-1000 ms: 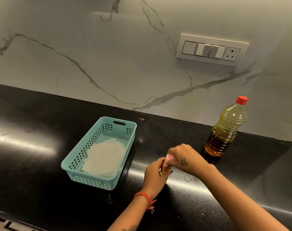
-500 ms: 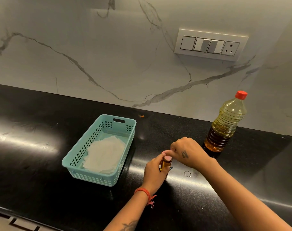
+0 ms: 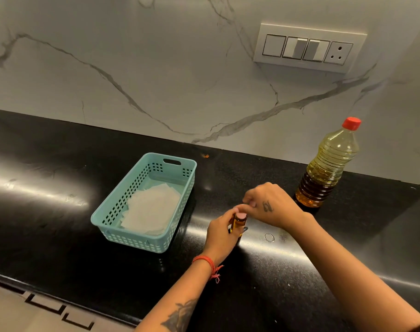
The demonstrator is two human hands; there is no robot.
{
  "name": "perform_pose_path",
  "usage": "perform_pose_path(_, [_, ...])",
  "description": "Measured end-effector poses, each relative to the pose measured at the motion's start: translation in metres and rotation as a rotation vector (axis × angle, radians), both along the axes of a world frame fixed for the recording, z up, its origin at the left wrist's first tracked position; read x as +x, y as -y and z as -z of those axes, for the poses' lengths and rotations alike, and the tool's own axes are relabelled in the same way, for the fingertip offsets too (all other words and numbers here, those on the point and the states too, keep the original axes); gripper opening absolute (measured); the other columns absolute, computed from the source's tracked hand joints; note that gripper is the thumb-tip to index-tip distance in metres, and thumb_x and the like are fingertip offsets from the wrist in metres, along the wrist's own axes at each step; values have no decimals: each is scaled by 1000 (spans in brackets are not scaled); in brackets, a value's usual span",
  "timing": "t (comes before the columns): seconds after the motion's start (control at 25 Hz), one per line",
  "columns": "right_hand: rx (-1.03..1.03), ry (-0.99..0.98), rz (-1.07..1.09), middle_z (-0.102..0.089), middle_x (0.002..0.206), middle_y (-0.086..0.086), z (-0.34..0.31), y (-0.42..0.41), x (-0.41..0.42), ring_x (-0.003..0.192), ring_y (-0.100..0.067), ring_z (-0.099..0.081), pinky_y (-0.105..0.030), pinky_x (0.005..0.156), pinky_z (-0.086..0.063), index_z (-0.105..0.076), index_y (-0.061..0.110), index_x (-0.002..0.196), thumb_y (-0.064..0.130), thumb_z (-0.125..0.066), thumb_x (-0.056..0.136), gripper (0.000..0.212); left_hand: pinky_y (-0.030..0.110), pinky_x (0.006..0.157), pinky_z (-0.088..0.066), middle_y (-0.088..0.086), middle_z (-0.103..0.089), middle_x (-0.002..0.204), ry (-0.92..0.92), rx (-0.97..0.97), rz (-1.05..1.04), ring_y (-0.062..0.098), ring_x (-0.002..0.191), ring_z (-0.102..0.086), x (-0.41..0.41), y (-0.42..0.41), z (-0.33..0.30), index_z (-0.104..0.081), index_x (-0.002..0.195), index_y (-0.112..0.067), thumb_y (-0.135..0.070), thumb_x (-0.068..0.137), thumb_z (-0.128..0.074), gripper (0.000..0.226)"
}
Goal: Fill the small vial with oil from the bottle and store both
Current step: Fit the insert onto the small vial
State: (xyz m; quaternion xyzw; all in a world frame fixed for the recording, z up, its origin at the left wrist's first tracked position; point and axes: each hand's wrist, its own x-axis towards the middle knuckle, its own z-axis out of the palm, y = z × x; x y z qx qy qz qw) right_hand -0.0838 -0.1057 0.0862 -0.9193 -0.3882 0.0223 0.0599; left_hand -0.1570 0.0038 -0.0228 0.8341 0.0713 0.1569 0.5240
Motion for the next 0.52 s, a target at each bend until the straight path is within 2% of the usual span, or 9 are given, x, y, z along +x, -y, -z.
perform_pose_path(0.04, [35,-38,-71,-66,94,3,-2,1,-2,79,-8,-60,-15,64,-40,-67,18,108,35,-59,88,28,0,60,-37,-10,-62,81,-5,1,-2,-7,69,-56,1,0,0,-60,111,-19,-15,81,-68,31])
perform_pose_path(0.08, [42,-80,-127,-65,104,3,-3,1,-4,88,-9,-60,-15,70,-42,-65,21,116,24,-62,87,29,2,60,-37,-10,-63,82,-10,6,-5,-5,68,-55,1,-1,1,-60,111,-19,-17,80,-69,32])
perform_pose_path(0.16, [25,-118,-144,-64,110,-2,1,-3,-5,94,-13,-61,-16,74,-45,-65,20,115,13,-61,87,29,4,61,-38,-9,-64,84,-11,19,-1,-1,68,-55,2,-1,2,-60,110,-20,-19,79,-70,32])
perform_pose_path(0.28, [17,-89,-80,-65,104,-6,5,-7,-4,88,-15,-62,-17,69,-44,-66,14,110,26,-59,90,25,6,65,-43,-9,-65,87,-24,24,4,-2,74,-57,1,0,3,-60,109,-22,-16,82,-67,30])
perform_pose_path(0.4, [-23,-79,-101,-62,108,-4,7,-4,-1,92,-17,-61,-19,72,-44,-59,14,118,31,-55,92,31,4,65,-41,-9,-65,87,-44,25,-2,-1,75,-58,1,0,2,-59,109,-24,-17,82,-67,29])
perform_pose_path(0.52, [-98,14,-166,-57,105,-4,15,-1,-6,88,-14,-52,-20,71,-40,-56,12,115,25,-50,94,25,23,78,-50,-4,-69,95,-57,25,-5,10,87,-61,2,1,3,-58,109,-26,-20,81,-67,29])
